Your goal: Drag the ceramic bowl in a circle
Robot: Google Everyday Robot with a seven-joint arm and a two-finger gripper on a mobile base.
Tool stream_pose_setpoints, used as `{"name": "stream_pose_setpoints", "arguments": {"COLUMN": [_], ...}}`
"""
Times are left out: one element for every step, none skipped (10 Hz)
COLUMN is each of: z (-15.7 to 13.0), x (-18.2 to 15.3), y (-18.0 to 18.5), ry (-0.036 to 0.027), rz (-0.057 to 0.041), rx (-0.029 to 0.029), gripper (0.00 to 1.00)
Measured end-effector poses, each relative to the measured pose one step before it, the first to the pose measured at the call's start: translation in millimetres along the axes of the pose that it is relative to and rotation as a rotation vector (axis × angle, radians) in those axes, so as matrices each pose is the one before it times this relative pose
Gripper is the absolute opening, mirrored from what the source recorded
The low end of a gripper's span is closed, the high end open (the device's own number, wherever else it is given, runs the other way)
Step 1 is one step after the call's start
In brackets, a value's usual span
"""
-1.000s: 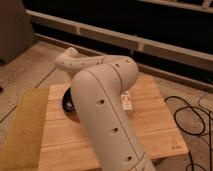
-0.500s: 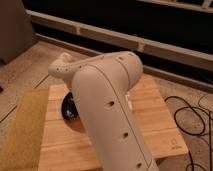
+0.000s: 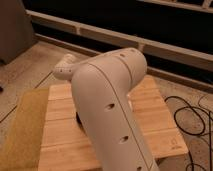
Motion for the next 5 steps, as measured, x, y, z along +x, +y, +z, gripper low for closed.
{"name": "stream_pose_setpoints", "arguments": {"z": [1.74, 0.52, 0.96, 0.81, -0.43], "x": [-14.79, -8.90, -13.25, -10.21, -9.32], "y": [-9.07, -4.38, -4.84, -0.56, 6.09], "ry": [-0.00062, -0.00354, -0.00685, -0.00625, -0.00980], "rz": [0.01397, 0.00555, 0.00582, -0.00064, -0.00934], "rx": [0.01004, 0.00362, 0.00022, -0.00545, -0.01286], "gripper": [0.00, 0.00, 0.00, 0.00, 0.00]}}
